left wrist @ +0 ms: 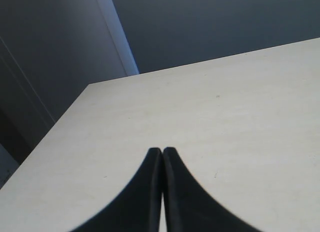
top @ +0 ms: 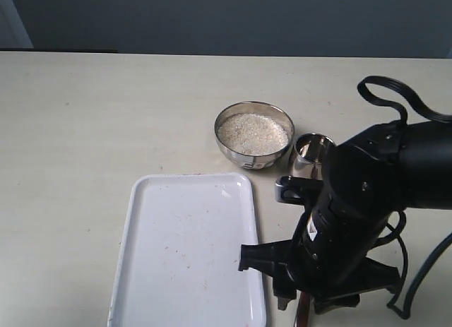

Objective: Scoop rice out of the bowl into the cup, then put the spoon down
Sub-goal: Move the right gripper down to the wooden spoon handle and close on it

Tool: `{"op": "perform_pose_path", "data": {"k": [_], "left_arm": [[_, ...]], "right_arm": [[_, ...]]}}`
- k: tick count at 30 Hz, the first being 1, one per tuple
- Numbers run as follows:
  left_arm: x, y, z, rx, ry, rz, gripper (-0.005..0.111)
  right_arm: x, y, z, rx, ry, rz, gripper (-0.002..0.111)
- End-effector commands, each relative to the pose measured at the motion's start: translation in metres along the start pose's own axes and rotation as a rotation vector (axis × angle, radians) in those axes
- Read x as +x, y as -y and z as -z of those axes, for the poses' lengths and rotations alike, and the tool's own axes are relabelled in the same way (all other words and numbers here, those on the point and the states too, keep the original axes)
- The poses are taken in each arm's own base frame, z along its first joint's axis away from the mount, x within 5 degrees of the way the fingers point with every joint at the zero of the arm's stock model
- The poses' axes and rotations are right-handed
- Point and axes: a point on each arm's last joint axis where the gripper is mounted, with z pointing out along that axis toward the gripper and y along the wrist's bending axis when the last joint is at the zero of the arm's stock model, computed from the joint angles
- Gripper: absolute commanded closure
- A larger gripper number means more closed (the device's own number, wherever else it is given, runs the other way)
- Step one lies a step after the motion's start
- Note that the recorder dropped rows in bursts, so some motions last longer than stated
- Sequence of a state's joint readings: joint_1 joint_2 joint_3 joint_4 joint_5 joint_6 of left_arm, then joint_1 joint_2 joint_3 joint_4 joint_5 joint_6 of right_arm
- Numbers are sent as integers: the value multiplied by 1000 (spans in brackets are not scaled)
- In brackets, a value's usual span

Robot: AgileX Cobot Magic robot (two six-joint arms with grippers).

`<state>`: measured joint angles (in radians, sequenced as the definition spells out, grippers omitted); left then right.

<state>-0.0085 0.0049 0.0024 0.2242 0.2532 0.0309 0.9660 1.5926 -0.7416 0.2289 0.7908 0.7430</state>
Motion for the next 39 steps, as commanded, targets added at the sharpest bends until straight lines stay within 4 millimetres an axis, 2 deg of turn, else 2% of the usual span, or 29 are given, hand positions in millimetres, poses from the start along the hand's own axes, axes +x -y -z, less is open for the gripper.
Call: {"op": "perform_pose_path", "data": {"k": [1,11,24,39], "left_arm": [[-2,-1,1,-8,16,6,106],[-2,-1,1,-8,16,6,106],[-2,-1,1,-8,16,6,106],[-2,-1,1,-8,16,6,106]], "right_arm": [[-1,3,0,33,20,-6,63],[1,11,-20,54,6,-28,63],[-5,7,-29,28,32,-38,63],[-6,4,-29,0,49,-48,63]]}}
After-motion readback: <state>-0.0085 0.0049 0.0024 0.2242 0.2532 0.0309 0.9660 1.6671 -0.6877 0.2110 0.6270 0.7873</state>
